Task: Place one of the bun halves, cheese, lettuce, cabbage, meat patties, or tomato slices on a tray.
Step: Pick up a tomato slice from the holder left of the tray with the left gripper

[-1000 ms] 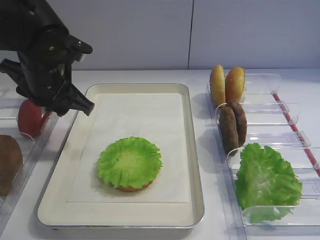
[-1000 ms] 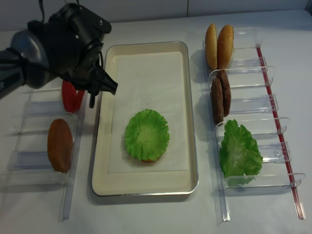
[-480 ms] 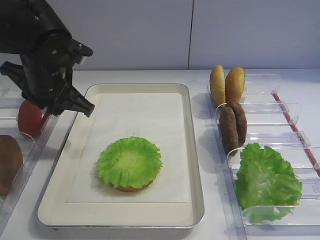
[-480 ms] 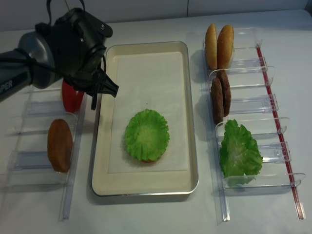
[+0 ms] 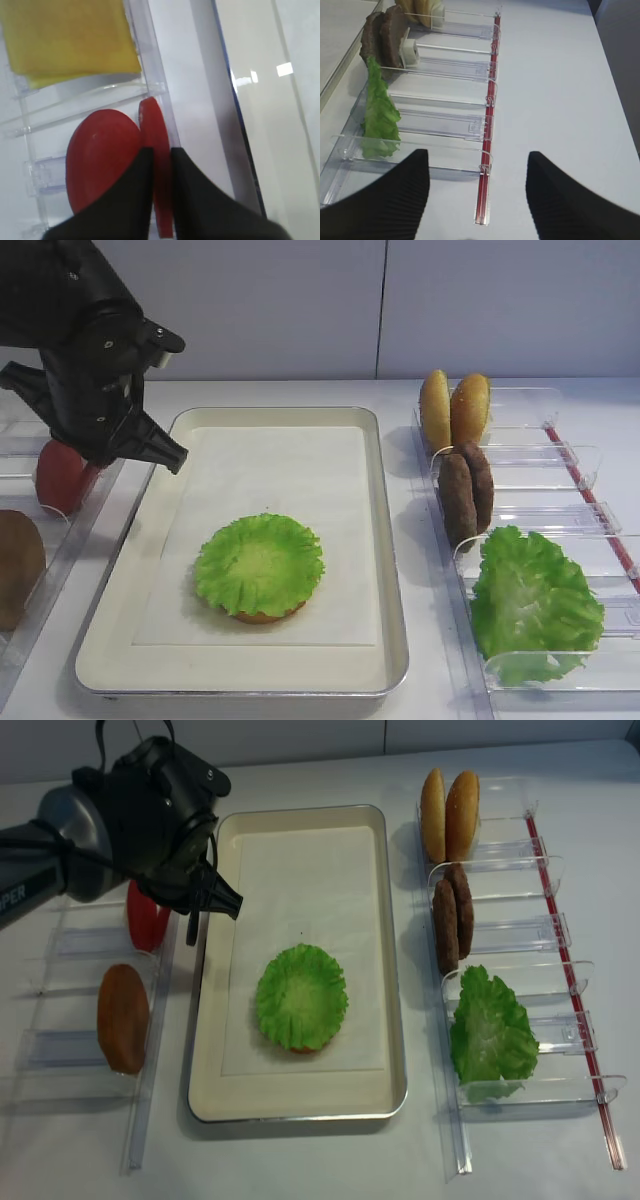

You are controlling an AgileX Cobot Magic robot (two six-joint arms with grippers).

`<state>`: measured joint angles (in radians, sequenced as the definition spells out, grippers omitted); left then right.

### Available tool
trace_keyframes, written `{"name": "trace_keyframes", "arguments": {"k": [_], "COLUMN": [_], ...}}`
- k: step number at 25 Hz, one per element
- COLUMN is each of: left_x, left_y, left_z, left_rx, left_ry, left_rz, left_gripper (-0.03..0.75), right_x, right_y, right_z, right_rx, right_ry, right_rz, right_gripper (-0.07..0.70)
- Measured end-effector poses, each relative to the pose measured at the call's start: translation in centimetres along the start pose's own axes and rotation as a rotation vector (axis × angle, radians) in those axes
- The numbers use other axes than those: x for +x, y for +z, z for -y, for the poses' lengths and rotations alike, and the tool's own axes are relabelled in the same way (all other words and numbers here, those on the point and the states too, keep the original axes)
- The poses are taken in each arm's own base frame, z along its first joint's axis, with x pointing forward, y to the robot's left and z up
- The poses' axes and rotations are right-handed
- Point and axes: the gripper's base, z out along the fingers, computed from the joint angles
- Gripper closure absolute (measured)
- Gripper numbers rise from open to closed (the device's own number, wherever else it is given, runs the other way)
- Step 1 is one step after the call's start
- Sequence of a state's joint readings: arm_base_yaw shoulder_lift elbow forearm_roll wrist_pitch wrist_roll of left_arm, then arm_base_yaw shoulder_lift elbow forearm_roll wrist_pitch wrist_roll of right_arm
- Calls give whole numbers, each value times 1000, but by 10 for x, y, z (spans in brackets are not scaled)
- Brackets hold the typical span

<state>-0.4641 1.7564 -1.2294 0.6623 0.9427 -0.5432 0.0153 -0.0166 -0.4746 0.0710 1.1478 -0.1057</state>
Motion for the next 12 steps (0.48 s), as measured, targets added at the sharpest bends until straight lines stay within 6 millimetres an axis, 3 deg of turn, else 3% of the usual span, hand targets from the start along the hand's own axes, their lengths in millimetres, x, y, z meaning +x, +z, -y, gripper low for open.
{"name": "trace_keyframes", "arguments": {"k": [12], "left_x": [1], "left_y": [0], "left_z": [-1], "left_rx": [-14], "left_ry": [6], "left_rz": [-7], "left_gripper": [683], "right_x": [0], "right_y": [0], "right_z": [0], "right_rx": [0], "right_ry": [0], "right_rz": [0], "right_gripper": [181]}}
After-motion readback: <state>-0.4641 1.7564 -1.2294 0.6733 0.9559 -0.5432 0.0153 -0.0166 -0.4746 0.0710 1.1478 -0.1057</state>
